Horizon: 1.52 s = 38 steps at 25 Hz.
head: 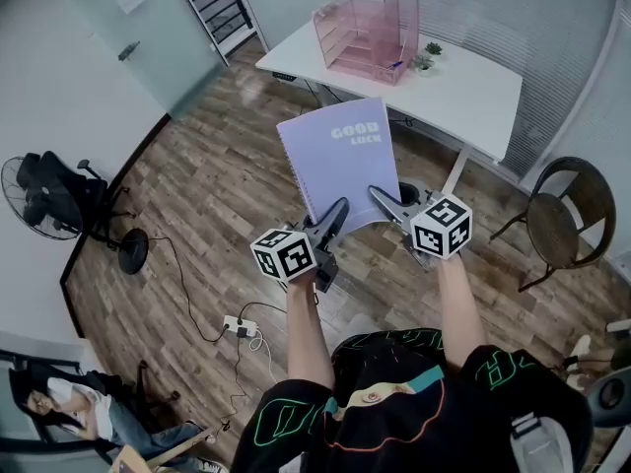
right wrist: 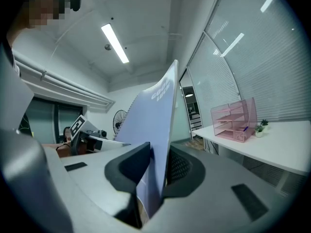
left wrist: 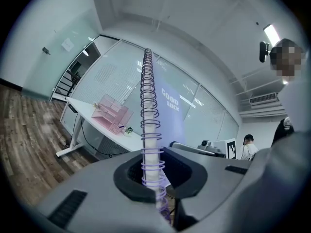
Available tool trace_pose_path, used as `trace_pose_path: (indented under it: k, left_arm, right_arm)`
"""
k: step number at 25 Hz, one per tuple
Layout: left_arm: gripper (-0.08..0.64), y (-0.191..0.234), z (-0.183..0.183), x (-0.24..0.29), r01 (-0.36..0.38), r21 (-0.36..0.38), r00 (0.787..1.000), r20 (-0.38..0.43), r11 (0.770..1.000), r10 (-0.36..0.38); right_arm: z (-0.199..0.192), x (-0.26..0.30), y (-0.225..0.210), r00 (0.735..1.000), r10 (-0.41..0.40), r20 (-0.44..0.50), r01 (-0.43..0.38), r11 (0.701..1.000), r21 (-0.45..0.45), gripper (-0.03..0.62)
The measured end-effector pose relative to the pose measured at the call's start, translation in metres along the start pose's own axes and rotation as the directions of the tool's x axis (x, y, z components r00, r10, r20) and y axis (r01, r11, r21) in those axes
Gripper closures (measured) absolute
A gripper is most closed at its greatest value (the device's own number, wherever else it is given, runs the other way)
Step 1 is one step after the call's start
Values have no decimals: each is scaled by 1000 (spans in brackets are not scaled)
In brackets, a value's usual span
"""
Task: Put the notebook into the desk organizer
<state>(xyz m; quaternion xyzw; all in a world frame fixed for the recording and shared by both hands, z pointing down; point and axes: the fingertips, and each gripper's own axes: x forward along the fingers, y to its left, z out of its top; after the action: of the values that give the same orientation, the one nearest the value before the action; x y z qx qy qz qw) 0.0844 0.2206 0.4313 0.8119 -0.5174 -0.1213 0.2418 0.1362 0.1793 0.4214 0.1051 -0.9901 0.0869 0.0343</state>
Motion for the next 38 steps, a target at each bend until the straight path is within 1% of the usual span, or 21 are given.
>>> trace_pose_path:
  k: [5,9,12,15,17,21,25,27,31,35,38]
  left_arm:
    - [529,7,12,3,-1,11,1000,7,1000,1]
    - [529,27,18,9,-6,15,1000,-8,1000,7]
    - [528,42,25,25,25,12,1000,-10,1000,-25]
    - [529,61,34,52,72,11,997,-9,997,-72]
    - [529,78,37,68,89,-5,996,-18,996,-89]
    - [529,123,52,85,99,-45,995,-27,994,-101]
    - [528,176,63,99,91,-106,994,-49,990,-96]
    - [528,204,73,108,80,-125,994,-64,989,-89]
    - [528,260,101,119,53,-141,994,-86,989,-65]
    - [528,319,135,123,20,-146,995,-98,989,-35]
    - [526,349,150,129,15,-156,994,-103,988,-31]
  right_arm:
    - [8,11,-6,1000,13,16,-13,1000,6,531]
    - [5,30,-17,1000,18,13,-18,1000,11,531]
    - [6,40,-34,1000,-4,16,4,1000,-2,530]
    - [10,54,-65,999,-42,17,42,999,-13,529]
    - [8,66,-84,998,-65,1,65,998,-4,528]
    - [5,105,-111,995,-95,-31,95,995,8,528]
    - [-4,153,-138,990,-108,-85,111,993,30,528]
    - [-6,180,-154,989,-110,-103,115,992,47,528]
    - [-4,240,-182,989,-93,-113,103,991,86,528]
    - [3,305,-202,990,-73,-123,85,992,98,528]
    - [6,336,-215,988,-80,-130,93,990,102,528]
